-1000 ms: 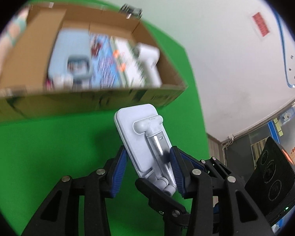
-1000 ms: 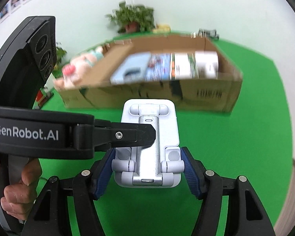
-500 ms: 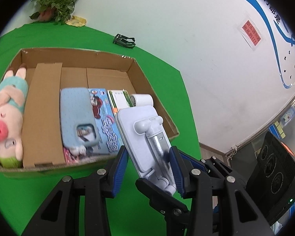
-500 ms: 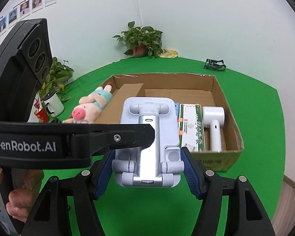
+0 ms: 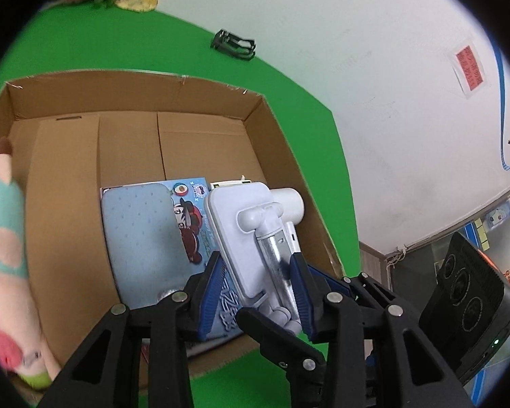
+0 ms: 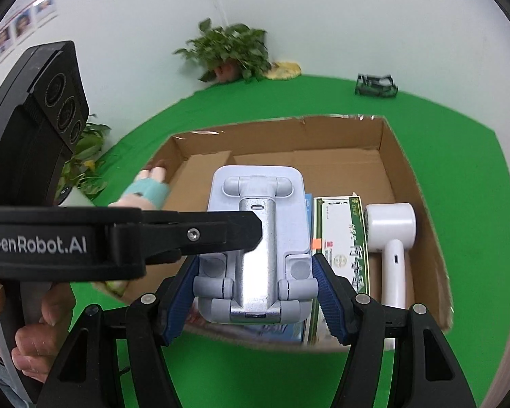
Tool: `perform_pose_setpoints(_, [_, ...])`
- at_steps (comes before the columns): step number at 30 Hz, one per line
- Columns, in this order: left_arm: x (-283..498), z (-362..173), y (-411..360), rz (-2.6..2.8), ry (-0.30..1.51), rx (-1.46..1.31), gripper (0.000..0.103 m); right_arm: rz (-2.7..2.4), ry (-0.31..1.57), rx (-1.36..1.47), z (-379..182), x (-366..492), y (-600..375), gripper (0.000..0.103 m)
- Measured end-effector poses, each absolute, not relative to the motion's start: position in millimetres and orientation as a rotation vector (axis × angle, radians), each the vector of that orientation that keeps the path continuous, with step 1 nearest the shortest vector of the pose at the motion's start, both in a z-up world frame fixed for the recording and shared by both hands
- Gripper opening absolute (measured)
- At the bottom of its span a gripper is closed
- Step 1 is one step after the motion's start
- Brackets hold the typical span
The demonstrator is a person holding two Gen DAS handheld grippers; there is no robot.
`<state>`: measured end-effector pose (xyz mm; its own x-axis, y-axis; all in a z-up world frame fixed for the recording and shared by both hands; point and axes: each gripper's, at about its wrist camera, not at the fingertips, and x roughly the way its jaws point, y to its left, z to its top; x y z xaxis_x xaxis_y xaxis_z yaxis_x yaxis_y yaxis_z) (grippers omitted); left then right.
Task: Organize objects
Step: 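Carry the phone stand over the open box, then lower the phone stand beside the phone case and release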
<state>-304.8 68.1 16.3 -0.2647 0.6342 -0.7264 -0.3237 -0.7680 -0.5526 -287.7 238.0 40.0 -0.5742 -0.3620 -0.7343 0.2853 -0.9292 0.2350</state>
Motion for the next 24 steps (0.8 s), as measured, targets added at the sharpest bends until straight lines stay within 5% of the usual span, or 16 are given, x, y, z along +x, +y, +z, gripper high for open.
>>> perform_pose_setpoints(15, [-353, -50, 85, 1.940, -0.426, -1.598, 0.038, -2.453, -0.206, 1.478, -33, -350, 244, 0.063])
perform_pose_setpoints(24, [-341, -31, 76, 2.027, -0.370, -1.572, 0.040, -2.460, -0.218, 1.508, -36, -346, 239, 0.071])
